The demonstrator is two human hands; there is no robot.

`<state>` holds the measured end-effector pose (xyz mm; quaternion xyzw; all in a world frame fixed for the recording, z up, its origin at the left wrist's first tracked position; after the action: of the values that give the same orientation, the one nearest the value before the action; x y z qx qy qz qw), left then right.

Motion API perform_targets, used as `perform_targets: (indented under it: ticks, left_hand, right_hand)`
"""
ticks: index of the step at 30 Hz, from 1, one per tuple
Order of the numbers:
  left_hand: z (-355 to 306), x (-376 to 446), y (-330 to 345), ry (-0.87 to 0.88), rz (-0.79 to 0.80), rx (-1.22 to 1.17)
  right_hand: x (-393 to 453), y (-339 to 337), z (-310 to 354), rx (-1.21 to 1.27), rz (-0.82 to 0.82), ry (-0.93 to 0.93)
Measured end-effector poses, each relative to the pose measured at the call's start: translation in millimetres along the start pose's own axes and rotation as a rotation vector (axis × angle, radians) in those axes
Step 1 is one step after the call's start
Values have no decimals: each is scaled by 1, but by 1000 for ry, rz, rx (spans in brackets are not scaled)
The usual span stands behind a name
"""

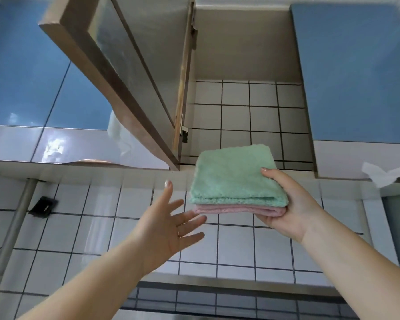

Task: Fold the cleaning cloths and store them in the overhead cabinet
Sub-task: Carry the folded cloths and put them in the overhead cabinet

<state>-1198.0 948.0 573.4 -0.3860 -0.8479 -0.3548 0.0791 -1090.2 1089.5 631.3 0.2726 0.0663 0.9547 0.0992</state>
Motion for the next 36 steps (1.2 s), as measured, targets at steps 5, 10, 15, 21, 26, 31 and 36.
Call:
perform_targets:
  ticks: [5, 10, 15, 21, 26, 31, 36]
  left_hand:
    - [-19, 27, 53, 94, 104, 109]
    - [-53, 78, 86, 289, 16, 251]
    - [-88, 133, 101, 398, -53, 275]
    - [-100, 183, 103, 389, -151, 358]
    - [-94, 200, 92, 346, -233, 403]
    - [-104, 195, 89, 378, -299, 818]
    - [-116, 180, 99, 485, -326, 1379]
  right_hand:
    - [22, -16, 16, -81, -26, 25]
    - [67, -30, 55, -298, -50, -6]
    - [109, -40, 81, -594, -3, -87]
    - [139, -38, 111, -1290, -183, -530]
    - [169, -37, 89, -1714, -195, -521]
    - [181, -37, 73, -1943, -166, -412]
    - [175, -35, 75, -1924, -147, -437]
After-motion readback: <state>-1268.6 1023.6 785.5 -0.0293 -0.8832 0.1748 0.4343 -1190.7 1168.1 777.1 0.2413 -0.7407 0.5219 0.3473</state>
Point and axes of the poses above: each hand's wrist, its own x-axis towards the middle knuckle, its own y-axis out of the palm, z = x × y, the point moved 10 cm from there along x, towards the middle knuckle, and after that the axes turned 10 degrees about -x, right-handed, at the moved point
